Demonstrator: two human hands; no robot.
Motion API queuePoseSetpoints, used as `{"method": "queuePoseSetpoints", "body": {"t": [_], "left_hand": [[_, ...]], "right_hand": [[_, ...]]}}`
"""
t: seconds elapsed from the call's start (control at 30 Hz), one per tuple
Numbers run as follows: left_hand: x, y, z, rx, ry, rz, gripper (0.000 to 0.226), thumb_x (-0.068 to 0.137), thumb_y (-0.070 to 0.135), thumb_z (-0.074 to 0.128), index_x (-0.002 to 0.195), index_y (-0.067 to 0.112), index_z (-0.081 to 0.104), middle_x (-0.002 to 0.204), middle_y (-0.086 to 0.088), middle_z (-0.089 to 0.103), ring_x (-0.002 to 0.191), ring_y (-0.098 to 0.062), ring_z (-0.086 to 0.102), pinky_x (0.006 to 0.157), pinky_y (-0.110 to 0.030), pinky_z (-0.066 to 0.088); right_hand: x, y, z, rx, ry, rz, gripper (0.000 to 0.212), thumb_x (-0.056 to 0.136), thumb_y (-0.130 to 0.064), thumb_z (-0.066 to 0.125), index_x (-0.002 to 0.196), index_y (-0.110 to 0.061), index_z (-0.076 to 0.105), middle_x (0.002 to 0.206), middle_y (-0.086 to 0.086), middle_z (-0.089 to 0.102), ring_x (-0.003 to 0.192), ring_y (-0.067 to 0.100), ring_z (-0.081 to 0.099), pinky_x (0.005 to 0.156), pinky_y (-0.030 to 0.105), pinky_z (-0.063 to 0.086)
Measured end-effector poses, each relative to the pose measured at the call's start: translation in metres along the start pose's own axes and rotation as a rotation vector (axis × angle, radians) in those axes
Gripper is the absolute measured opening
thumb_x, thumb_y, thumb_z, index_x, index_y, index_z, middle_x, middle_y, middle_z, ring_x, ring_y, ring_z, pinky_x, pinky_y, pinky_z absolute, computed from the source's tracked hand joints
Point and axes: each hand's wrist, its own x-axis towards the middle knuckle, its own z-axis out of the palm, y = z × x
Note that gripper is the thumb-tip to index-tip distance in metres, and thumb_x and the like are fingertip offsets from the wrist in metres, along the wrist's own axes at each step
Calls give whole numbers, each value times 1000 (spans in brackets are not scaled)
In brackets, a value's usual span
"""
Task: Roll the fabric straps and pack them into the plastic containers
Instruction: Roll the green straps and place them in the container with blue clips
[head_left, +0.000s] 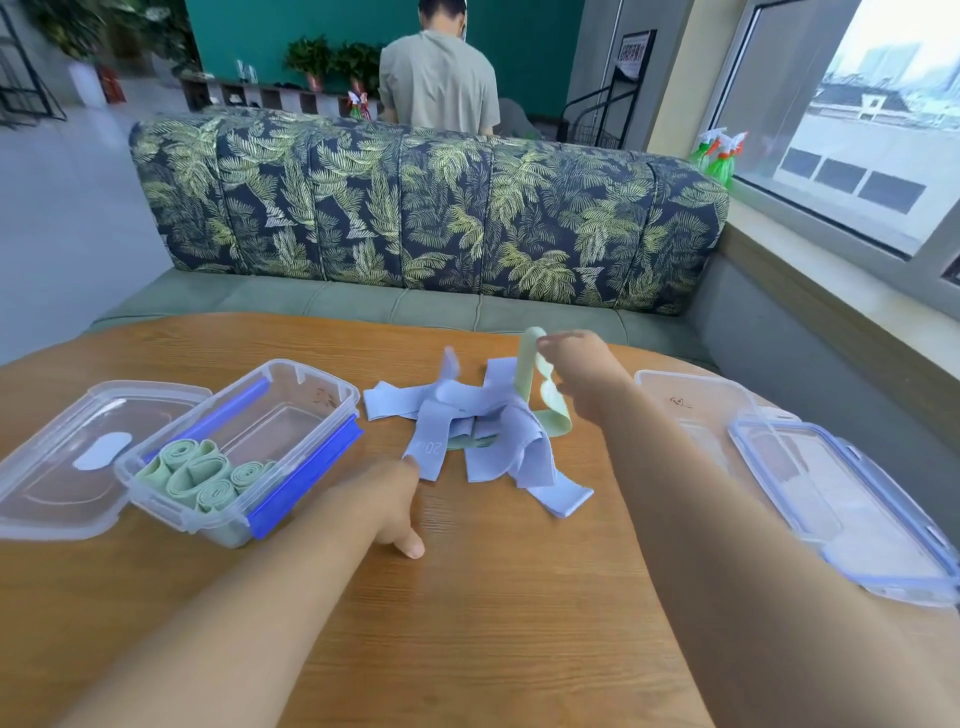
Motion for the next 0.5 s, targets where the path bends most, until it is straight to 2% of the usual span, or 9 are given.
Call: {"method": "queuePoseSetpoints", "body": {"t": [0.07, 0.13, 0.2, 0.27, 0.37, 0.43, 0.5], "left_hand": [[-1, -5, 6, -41, 49, 24, 74, 64, 47, 84, 118, 18, 43, 120, -1, 53, 105, -23, 55, 87, -41, 51], [-3, -9, 13, -74, 118, 38, 81, 61, 50, 83, 122, 18, 40, 128, -1, 49, 112, -24, 52, 92, -43, 49], [-7, -10, 19, -107, 174, 40, 93, 58, 54, 80, 131, 19, 36, 135, 1, 44, 121, -24, 47, 95, -44, 46], [-13, -10, 25, -194, 249, 39, 92, 54, 61, 74, 130, 25, 38, 130, 7, 46, 118, -20, 48, 94, -43, 46], [-18, -10, 31, -479, 343, 40, 101, 47, 70, 65, 137, 35, 33, 135, 14, 46, 120, -15, 51, 96, -43, 47], [-26, -6, 29, -621, 304, 41, 102, 60, 61, 72, 147, 27, 31, 145, 7, 43, 125, -15, 51, 101, -41, 45], [-41, 3, 22, -736, 283, 59, 91, 75, 42, 76, 150, 19, 29, 147, 0, 41, 127, -17, 49, 102, -36, 44]], "right_hand": [[-10, -6, -9, 338, 12, 8, 36, 94, -2, 52, 129, 0, 53, 138, 17, 52, 130, 30, 48, 105, 34, 38], [-17, -14, -16, 497, 11, 26, 37, 93, -10, 56, 129, -4, 55, 138, 17, 53, 129, 32, 49, 103, 44, 41], [-25, -21, -20, 419, -38, -2, 31, 93, -13, 57, 123, -7, 59, 132, 14, 58, 125, 26, 53, 104, 45, 41], [-38, -23, -20, 342, -70, -56, 23, 95, -14, 55, 116, -10, 64, 126, 10, 63, 120, 19, 57, 104, 47, 40], [-54, -20, -17, 363, -101, -115, 21, 97, -14, 53, 112, -12, 66, 125, 8, 64, 121, 18, 56, 98, 43, 41], [-62, -16, -17, 405, -108, -146, 21, 98, -14, 51, 113, -14, 66, 126, 6, 63, 122, 17, 55, 96, 38, 41], [-71, -18, -19, 428, -82, -174, 21, 98, -12, 50, 111, -17, 66, 126, 5, 62, 123, 18, 53, 100, 38, 41]]}}
